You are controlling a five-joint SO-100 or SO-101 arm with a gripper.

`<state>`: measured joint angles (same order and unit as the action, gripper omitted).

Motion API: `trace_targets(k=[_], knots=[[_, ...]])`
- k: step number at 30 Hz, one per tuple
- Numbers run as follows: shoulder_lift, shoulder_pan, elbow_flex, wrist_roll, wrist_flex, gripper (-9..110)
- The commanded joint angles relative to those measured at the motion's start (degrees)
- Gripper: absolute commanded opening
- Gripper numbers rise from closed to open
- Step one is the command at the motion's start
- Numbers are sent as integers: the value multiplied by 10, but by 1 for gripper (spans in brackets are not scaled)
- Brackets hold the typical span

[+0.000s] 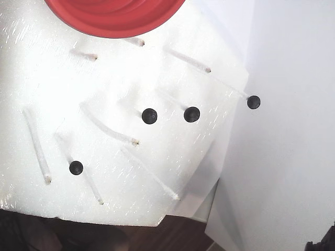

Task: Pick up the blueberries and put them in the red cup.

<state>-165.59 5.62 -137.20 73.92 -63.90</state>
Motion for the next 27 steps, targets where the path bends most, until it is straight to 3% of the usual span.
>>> trace_targets(k=[1,27], knots=[[25,11,5,11,39,14],[162,-4,-47,76,196,14]])
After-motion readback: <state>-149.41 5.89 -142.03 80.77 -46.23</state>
